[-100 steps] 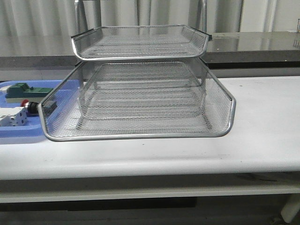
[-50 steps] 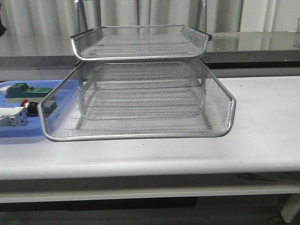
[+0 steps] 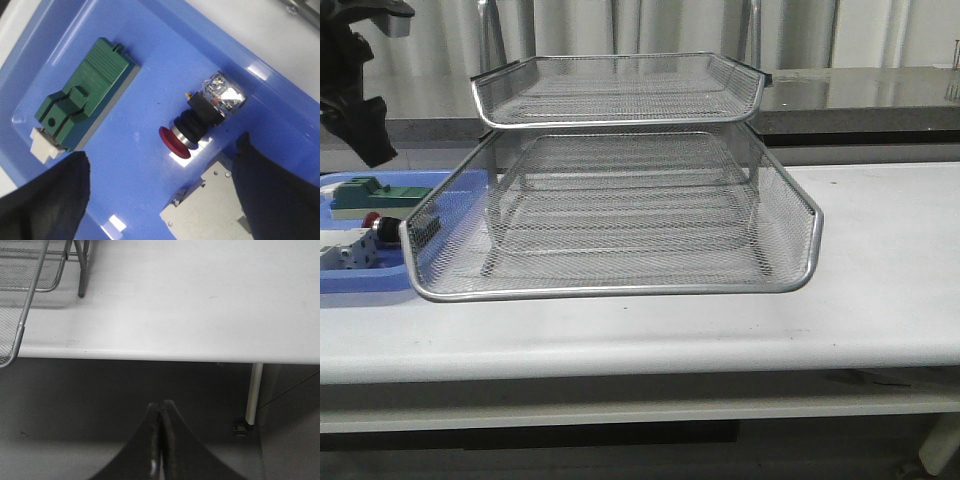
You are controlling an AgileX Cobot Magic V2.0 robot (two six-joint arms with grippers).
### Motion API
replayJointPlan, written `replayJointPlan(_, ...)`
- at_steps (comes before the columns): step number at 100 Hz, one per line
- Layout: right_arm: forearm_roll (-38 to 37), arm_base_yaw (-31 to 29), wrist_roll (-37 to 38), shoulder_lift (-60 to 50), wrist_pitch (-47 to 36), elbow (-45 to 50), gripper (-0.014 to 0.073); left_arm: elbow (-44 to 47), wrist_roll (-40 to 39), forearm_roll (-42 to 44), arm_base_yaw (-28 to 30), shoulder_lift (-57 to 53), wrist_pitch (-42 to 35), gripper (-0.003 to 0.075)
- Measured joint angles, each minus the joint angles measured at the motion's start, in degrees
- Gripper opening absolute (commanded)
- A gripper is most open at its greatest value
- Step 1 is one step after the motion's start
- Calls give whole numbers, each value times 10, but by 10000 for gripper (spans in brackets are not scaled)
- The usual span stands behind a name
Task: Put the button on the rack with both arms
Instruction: 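Lower the left gripper onto the red push button in the blue tray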
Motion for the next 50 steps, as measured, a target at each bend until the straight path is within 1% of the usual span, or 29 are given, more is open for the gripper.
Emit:
replayJointPlan(16,0,0,0,0,0,0,-67,-33,25,-20,0,45,9,565)
replayJointPlan(50,0,0,0,0,0,0,-67,-40,78,-29,0,91,15,564)
